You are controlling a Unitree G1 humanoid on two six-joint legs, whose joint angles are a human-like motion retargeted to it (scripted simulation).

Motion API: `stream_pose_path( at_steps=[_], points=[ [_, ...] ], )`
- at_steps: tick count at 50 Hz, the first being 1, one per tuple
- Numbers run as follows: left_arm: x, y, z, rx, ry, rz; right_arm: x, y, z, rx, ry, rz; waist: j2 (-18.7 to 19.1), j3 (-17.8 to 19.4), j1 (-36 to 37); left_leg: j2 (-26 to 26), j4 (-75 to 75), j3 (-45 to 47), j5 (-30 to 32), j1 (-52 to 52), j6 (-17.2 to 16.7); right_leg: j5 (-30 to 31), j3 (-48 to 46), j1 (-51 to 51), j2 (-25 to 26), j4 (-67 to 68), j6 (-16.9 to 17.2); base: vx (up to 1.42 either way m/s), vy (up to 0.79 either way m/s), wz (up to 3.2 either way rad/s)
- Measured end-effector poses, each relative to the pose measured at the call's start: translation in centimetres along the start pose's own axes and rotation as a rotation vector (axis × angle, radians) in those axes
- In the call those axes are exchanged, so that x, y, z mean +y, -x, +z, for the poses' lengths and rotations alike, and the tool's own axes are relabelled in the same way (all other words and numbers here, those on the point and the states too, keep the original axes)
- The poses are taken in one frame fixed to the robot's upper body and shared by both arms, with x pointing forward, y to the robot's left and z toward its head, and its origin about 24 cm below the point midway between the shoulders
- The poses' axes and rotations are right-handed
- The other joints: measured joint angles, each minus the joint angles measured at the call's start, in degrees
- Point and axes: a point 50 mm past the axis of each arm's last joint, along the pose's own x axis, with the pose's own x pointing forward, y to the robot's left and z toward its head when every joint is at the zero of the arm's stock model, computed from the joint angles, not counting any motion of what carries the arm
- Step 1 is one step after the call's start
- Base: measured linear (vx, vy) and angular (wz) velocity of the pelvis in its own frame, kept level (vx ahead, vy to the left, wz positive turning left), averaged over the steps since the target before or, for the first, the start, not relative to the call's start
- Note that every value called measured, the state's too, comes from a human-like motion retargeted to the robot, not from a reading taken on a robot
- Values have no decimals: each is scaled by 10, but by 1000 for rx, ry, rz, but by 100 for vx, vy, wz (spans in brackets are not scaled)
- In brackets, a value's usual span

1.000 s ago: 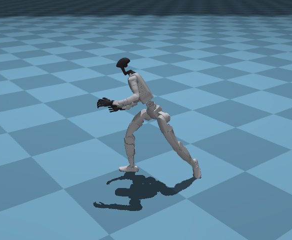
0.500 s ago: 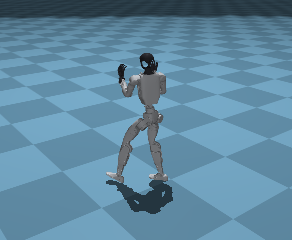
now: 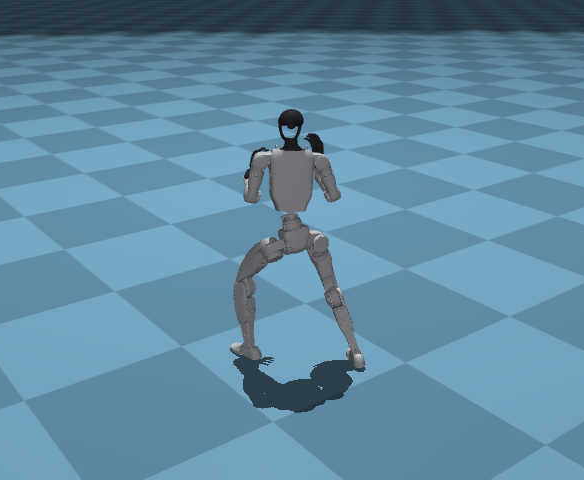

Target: Kungfu

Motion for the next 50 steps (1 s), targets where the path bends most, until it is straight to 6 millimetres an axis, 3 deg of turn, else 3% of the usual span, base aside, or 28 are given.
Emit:
stream_pose_path(
  at_steps=[5, 7, 10, 12, 13, 15, 16, 17, 18, 20, 22, 25, 26, 28, 31, 35, 39, 42, 43, 47, 50],
  points=[
    [32, 31, 53, 165, -404, 107, 18, -53, -13, -143, 120, 122, -59, -42, 98, -90, -42, -20, 42, -24, 34, -27, -76, 98, 11, -66, -4, -10, 6, 248],
    [55, 50, 78, 310, -613, 205, 6, -75, -18, -160, 262, 159, -97, -70, 157, -122, -66, -24, 63, -40, 43, -30, -112, 114, 16, -83, 5, -12, -28, 273],
    [93, 79, 128, 566, -1016, 363, -48, -108, -31, -84, 666, 203, -156, -71, 290, -142, -105, -29, 95, -43, 56, -33, -155, 132, 35, -95, 5, -15, -48, 195],
    [124, 108, 178, 773, -1387, 559, -91, -128, -59, 62, 990, 231, -174, -41, 348, -151, -133, -38, 112, -32, 56, -43, -154, 142, 56, -98, -2, -30, -47, 151],
    [135, 133, 207, 918, -1589, 674, -110, -131, -84, 178, 1161, 237, -177, -32, 362, -155, -147, -42, 119, -26, 53, -49, -148, 146, 65, -98, -5, -29, -29, 127],
    [143, 209, 263, 1372, -1940, 961, -159, -113, -127, 579, 1572, 186, -175, -27, 378, -160, -171, -44, 132, -18, 47, -63, -139, 147, 78, -98, -15, -25, -11, 98],
    [135, 256, 289, 1697, -2022, 1217, -189, -98, -127, 918, 1770, 179, -174, -27, 383, -159, -180, -43, 137, -14, 44, -69, -139, 148, 83, -98, -19, -18, 1, 73],
    [116, 292, 308, -1992, 1957, -1335, -211, -80, -118, 1204, 1927, 138, -173, -27, 387, -157, -190, -42, 141, -11, 41, -73, -141, 149, 87, -98, -22, -13, 6, 67],
    [94, 318, 317, -2098, 1591, -1283, -218, -61, -116, 1387, 1998, 83, -171, -26, 389, -156, -198, -41, 145, -8, 37, -74, -146, 151, 92, -99, -22, -10, 4, 76],
    [46, 349, 338, -2239, 1101, -1339, -216, -55, -121, 1399, 1857, 108, -171, -19, 384, -156, -217, -43, 153, 3, 26, -76, -154, 160, 106, -102, -24, -6, -5, 81],
    [10, 370, 347, -2136, 959, -1595, -199, -66, -134, 1132, 1712, 188, -167, -14, 383, -155, -230, -49, 165, 12, 17, -83, -148, 163, 117, -100, -30, -13, -6, 43],
    [1, 384, 338, -1958, 1180, -1976, -176, -73, -141, 757, 1769, 221, -163, -13, 391, -151, -244, -38, 189, 18, 19, -91, -154, 162, 113, -95, -32, -24, 9, 5],
    [3, 382, 338, -1903, 1261, -1996, -178, -67, -141, 780, 1791, 234, -165, -14, 394, -152, -249, -37, 199, 20, 20, -90, -160, 164, 112, -93, -32, -8, 5, 24],
    [7, 377, 340, -1833, 1377, -1960, -184, -53, -143, 889, 1802, 268, -169, -15, 395, -156, -261, -40, 215, 28, 18, -90, -167, 170, 117, -92, -32, 3, -8, 52],
    [10, 372, 344, -1835, 1417, -1830, -188, -41, -146, 1007, 1783, 260, -175, -18, 389, -158, -275, -39, 231, 36, 18, -87, -179, 177, 122, -93, -28, 2, -8, 40],
    [17, 368, 340, -1796, 1475, -1803, -177, -48, -152, 892, 1792, 334, -171, -18, 381, -157, -287, -38, 243, 44, 21, -84, -184, 177, 116, -88, -24, -5, 4, -8],
    [44, 345, 340, -1598, 1772, -1848, -170, -55, -153, 782, 1808, 341, -172, -17, 374, -151, -280, -41, 241, 43, 27, -79, -187, 176, 113, -87, -18, -2, -4, -26],
    [71, 314, 341, -1415, 2058, -1879, -164, -57, -155, 739, 1772, 371, -173, -17, 367, -147, -273, -42, 234, 41, 29, -76, -182, 174, 112, -87, -16, 0, -6, -29],
    [81, 301, 341, 1331, -2116, 1842, -162, -58, -156, 723, 1756, 386, -174, -17, 366, -145, -270, -42, 231, 40, 29, -76, -180, 173, 111, -87, -16, 2, -8, -39],
    [118, 233, 336, 945, -2211, 1534, -153, -64, -159, 666, 1712, 415, -177, -17, 360, -133, -258, -39, 216, 37, 29, -74, -173, 167, 107, -86, -15, 2, -8, -43],
    [136, 164, 324, 667, -2251, 1199, -138, -71, -164, 608, 1629, 493, -179, -18, 352, -127, -244, -40, 204, 30, 31, -71, -168, 162, 102, -85, -15, 4, -5, -48]
  ],
)
